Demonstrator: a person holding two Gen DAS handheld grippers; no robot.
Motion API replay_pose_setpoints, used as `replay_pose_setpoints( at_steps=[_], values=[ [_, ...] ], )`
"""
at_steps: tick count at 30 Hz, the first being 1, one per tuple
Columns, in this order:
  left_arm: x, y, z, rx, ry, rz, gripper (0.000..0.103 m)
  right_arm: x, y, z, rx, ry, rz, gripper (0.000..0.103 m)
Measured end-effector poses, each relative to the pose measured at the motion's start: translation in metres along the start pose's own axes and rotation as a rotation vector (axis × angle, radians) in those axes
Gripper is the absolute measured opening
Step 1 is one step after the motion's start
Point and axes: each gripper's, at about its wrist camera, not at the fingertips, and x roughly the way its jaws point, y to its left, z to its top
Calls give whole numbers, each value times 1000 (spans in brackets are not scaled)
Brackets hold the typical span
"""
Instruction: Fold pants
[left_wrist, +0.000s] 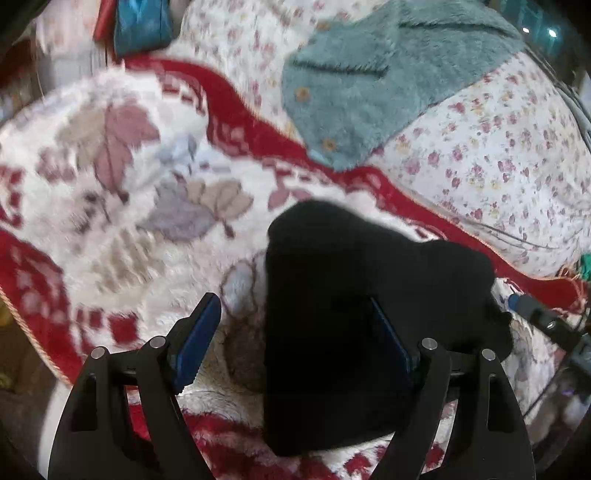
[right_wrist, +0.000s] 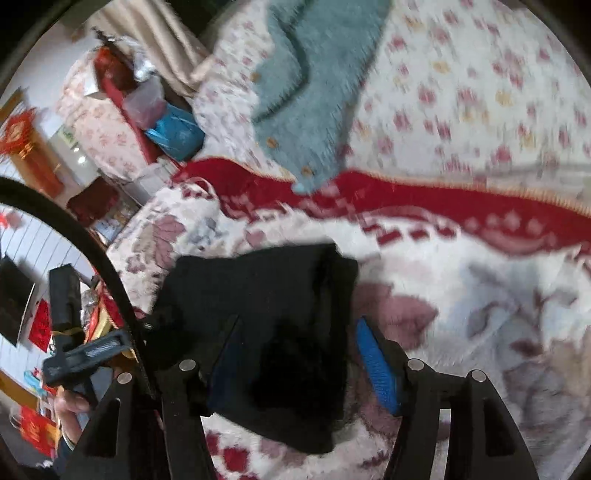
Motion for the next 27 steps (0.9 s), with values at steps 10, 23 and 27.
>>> replay_pose_setpoints(
  at_steps=[10,23,27],
  values=[
    [-43,-57,-14,148,-110,45,81,-35,43,-11,-108,-69,-1,61],
    [-67,-65,-25,122,-150,33,81,-44,55,-25,-116,-71,19,61],
    [-68,-66,-25,121,-152,36,81,-44,55,-25,-114,-71,20,61]
  ],
)
